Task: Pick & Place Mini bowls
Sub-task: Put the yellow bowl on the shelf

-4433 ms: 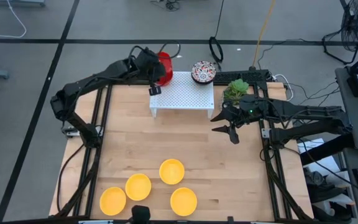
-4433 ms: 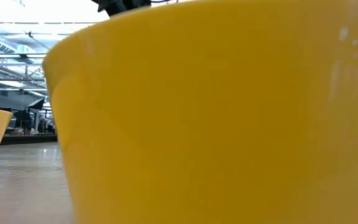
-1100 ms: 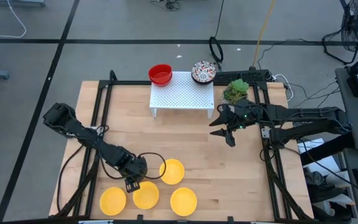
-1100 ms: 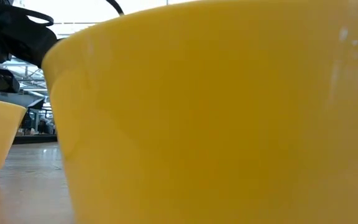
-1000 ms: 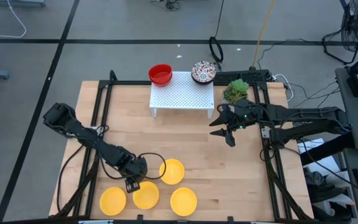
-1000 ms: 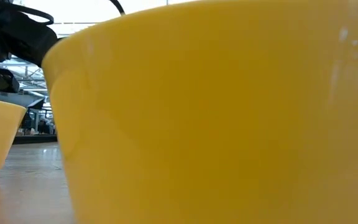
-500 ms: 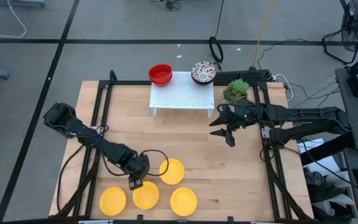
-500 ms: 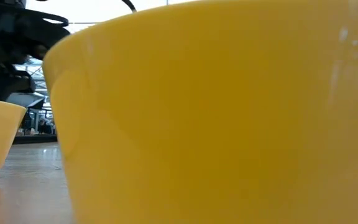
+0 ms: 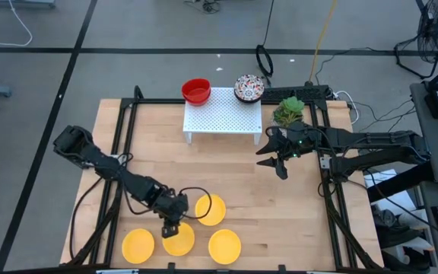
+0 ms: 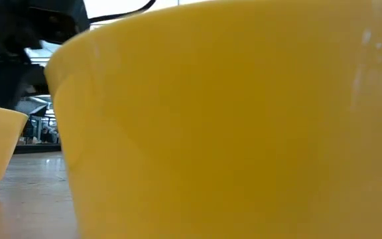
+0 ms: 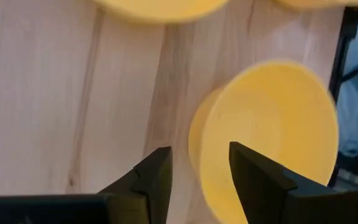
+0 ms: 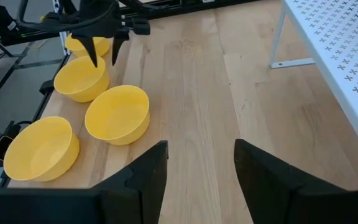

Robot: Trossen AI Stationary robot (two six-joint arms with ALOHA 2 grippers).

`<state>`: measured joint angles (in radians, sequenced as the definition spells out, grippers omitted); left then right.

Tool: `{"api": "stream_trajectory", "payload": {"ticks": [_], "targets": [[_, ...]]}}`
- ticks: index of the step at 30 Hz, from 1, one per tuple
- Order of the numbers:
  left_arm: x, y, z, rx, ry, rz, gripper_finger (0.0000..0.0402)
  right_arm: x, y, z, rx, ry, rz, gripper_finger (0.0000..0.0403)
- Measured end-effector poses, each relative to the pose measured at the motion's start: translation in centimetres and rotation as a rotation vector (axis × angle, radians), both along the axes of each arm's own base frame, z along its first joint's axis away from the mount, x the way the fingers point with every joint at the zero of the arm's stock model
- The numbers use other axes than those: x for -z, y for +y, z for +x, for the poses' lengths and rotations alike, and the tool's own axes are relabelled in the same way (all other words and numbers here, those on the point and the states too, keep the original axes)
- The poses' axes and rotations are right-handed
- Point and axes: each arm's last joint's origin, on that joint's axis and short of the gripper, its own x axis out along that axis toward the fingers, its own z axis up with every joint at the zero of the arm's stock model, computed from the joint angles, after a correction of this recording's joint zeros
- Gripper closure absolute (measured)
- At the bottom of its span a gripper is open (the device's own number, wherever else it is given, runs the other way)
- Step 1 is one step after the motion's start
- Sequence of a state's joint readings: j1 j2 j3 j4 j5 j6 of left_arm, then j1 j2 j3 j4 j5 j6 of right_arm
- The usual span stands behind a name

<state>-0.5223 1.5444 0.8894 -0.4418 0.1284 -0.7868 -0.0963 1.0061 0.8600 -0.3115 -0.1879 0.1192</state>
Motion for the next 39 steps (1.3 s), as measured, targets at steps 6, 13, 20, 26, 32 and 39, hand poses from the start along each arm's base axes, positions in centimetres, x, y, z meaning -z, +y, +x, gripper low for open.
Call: {"api": "stream_trajectory", "payload": {"ticks": [6, 13, 20, 26, 32, 39], "targets": [[0.2, -0.9, -0.9, 0.032, 0.036, 0.012, 0.024, 0.0, 0.0, 0.0, 0.0, 0.001, 0.0, 0.0232], [0.1, -1.7, -1.4, 0.06, 0.037, 0.012, 0.024, 0.0, 0.0, 0.0, 0.0, 0.001, 0.0, 0.0232], [0.6, -1.5, -1.6, 0.039, 0.02, 0.033, 0.024, 0.0, 0.0, 0.0, 0.0, 0.002, 0.0, 0.0232], [1.3, -1.3, -1.9, 0.013, 0.046, 0.034, 0.0241, 0.1, 0.0, 0.0, -0.001, 0.006, 0.001, 0.0232], [1.5, -1.2, -2.0, 0.017, 0.045, 0.036, 0.0268, 0.1, 0.0, 0.0, 0.0, 0.006, 0.001, 0.0232], [1.5, -1.1, -1.9, 0.053, 0.038, 0.038, 0.0369, 0.1, 0.0, 0.0, 0.0, 0.006, 0.001, 0.0232]]}}
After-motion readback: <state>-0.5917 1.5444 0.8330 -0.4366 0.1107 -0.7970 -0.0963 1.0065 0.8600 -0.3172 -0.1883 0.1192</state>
